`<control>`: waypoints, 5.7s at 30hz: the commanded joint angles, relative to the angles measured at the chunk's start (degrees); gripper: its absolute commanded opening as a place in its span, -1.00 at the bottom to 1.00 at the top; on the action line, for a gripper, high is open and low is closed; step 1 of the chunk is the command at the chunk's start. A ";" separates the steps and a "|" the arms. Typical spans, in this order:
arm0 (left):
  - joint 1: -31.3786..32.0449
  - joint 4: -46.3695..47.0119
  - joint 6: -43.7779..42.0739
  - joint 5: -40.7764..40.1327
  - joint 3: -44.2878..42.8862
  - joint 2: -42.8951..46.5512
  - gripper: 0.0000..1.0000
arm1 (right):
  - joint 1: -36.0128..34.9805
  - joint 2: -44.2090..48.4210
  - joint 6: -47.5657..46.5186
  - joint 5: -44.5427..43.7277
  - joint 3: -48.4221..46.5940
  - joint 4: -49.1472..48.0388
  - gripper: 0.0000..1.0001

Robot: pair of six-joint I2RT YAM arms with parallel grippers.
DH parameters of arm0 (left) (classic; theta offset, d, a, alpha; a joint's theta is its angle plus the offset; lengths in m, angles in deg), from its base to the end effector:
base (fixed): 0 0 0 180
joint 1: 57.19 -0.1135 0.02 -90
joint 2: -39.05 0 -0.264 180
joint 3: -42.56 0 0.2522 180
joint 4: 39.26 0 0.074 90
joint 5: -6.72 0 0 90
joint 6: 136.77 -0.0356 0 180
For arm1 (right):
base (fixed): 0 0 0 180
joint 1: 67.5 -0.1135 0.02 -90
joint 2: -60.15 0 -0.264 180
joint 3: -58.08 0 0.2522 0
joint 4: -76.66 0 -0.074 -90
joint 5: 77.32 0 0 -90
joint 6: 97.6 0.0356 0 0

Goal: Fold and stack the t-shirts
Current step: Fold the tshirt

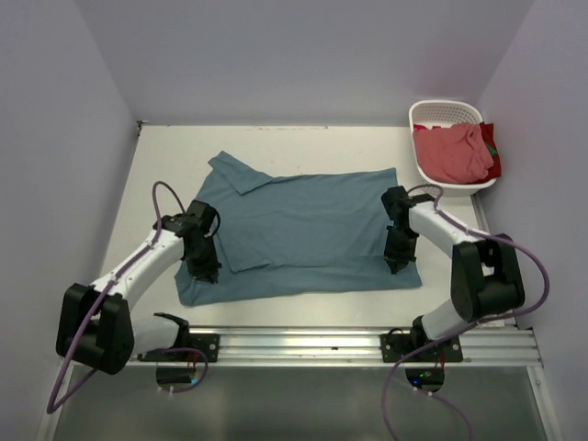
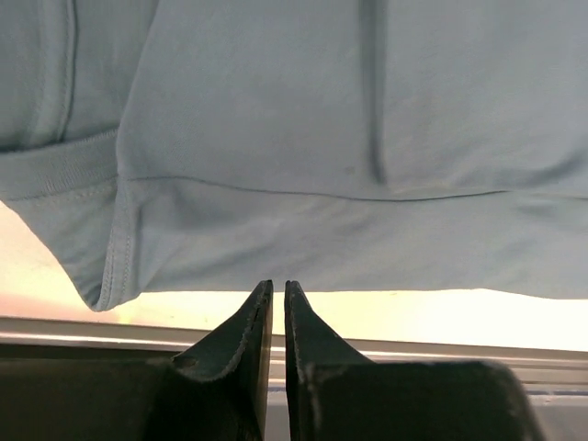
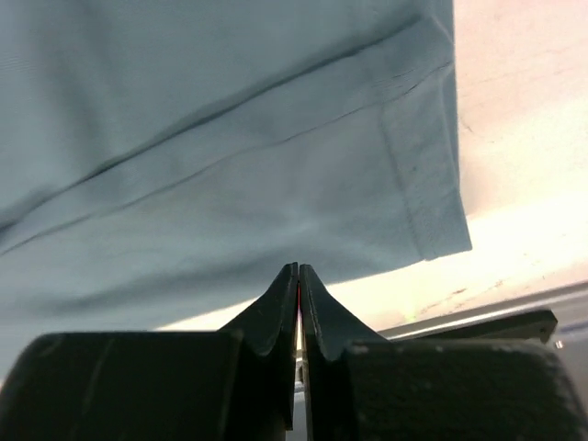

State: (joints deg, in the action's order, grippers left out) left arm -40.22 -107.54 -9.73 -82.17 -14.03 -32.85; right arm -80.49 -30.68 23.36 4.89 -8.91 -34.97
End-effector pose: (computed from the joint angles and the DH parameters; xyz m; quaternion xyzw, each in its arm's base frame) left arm 0.1848 -0.0571 0.1889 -0.1734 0.9832 -0.0340 0.0454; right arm 0.2450 0.0516 0.1663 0.1545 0.9855 -0.0702 0.0076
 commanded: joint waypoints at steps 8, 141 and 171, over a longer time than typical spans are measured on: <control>0.17 14.94 3.12 6.80 0.35 11.51 -0.23 | -2.30 24.64 -3.27 9.46 -11.10 -2.84 0.54; -1.23 35.71 -4.69 -3.13 -36.61 -33.91 0.15 | -2.47 19.64 -5.29 5.86 -12.86 -8.11 0.43; -16.88 21.39 -8.21 -2.41 -80.66 -69.78 -0.04 | -2.39 10.06 -6.79 6.38 -14.44 -12.07 0.43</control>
State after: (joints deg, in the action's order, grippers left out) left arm -56.85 -84.11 -15.96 -82.92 -92.26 -102.42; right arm -82.61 -20.25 16.93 10.75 -21.87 -45.53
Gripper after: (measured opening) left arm 0.480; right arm 0.717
